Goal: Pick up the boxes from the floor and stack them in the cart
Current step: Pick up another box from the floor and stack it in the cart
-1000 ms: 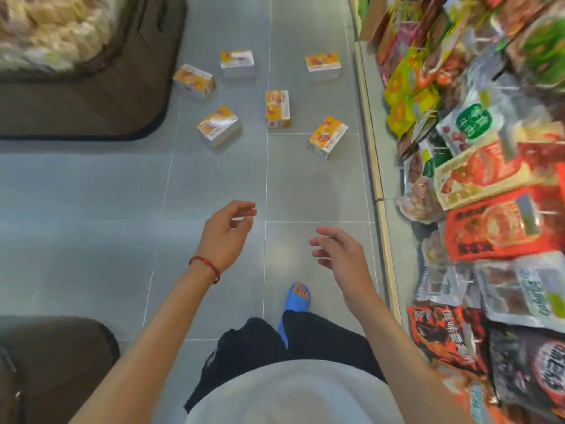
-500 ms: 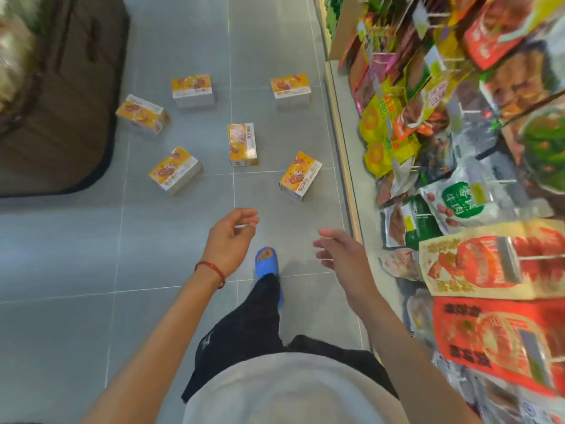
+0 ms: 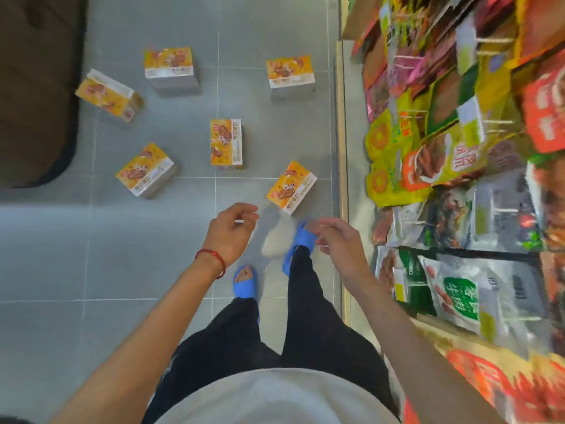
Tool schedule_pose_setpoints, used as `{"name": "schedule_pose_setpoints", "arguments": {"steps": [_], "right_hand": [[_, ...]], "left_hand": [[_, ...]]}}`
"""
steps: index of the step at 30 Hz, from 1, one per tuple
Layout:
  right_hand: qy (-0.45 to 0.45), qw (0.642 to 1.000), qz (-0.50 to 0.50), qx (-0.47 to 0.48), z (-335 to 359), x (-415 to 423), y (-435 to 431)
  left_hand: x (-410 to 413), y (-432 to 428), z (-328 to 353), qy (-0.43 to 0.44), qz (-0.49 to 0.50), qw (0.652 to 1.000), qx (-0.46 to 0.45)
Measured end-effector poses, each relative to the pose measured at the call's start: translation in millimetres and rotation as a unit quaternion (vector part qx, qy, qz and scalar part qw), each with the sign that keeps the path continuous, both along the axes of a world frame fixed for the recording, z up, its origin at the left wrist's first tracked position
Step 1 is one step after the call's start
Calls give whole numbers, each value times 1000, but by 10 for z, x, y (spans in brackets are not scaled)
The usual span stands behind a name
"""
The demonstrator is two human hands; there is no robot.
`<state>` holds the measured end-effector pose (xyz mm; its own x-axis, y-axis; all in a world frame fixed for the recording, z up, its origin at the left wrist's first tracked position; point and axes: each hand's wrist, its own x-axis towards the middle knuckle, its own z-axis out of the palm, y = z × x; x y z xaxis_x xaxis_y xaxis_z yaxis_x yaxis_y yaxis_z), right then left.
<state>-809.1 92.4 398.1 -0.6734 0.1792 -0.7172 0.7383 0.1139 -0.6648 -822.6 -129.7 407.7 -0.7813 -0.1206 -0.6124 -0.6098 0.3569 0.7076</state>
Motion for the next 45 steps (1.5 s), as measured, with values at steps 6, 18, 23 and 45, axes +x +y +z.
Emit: {"name": "schedule_pose_setpoints", "arguments": {"steps": [6, 18, 23, 45], "right_hand": [[-33, 994, 106, 24, -761, -858, 261], [-88, 977, 163, 104, -2965, -1929, 404], [-90, 968, 185, 142, -3969, -2236, 469], [-100, 924, 319, 187, -6559, -3249, 454]], "left_hand": [[-633, 352, -641, -92, 138, 983, 75], [-1214, 373, -3014, -238, 263, 931, 88], [-1346, 384, -3986, -265, 299, 911, 106], [-1780, 729, -7233, -277, 512, 786, 208]]}}
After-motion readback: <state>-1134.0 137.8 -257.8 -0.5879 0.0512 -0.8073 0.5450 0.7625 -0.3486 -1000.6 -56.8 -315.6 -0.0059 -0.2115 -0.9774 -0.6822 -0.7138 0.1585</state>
